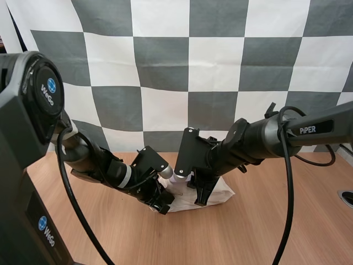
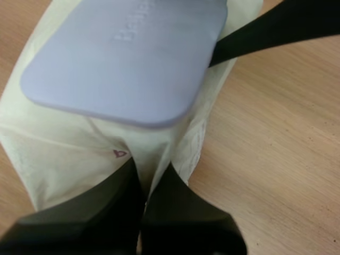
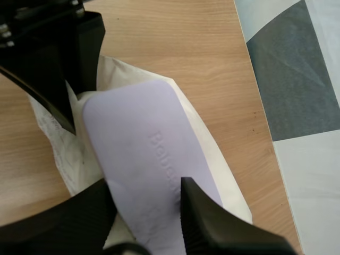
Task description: Open the wet wipes lid
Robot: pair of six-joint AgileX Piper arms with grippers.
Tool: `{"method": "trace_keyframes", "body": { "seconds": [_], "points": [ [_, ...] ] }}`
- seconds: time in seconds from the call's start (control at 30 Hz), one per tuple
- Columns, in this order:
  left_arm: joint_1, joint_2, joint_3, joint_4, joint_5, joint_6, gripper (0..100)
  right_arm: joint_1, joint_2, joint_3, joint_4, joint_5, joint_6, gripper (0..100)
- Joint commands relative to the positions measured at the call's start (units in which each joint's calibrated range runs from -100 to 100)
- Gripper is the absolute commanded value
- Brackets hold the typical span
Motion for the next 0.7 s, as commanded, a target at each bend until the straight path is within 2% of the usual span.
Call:
{"method": "trace_keyframes", "body": {
  "seconds": [0.0, 0.07, 0.13, 0.3, 0.33, 0.67],
  "points": [
    [0.00, 0.0, 0.0, 0.0, -0.2, 0.9, 0, 0.0, -0.2, 0.0, 0.0, 0.2, 0.1, 55],
    [0.00, 0.0, 0.0, 0.0, -0.2, 0.9, 0, 0.0, -0.6, 0.0, 0.0, 0.2, 0.1, 52],
    [0.00, 0.0, 0.0, 0.0, -0.2, 0.9, 0, 0.0, -1.3, 0.0, 0.0, 0.2, 0.1, 44],
    [0.00, 0.0, 0.0, 0.0, -0.4, 0.9, 0, 0.0, -3.2, 0.0, 0.0, 0.2, 0.1, 5],
    [0.00, 0.0, 0.0, 0.0, -0.4, 0.9, 0, 0.0, -3.2, 0.0, 0.0, 0.2, 0.1, 0],
    [0.00, 0.0, 0.0, 0.0, -3.1, 0.9, 0, 0.0, -4.2, 0.0, 0.0, 2.1, 0.3, 0]
  ]
}}
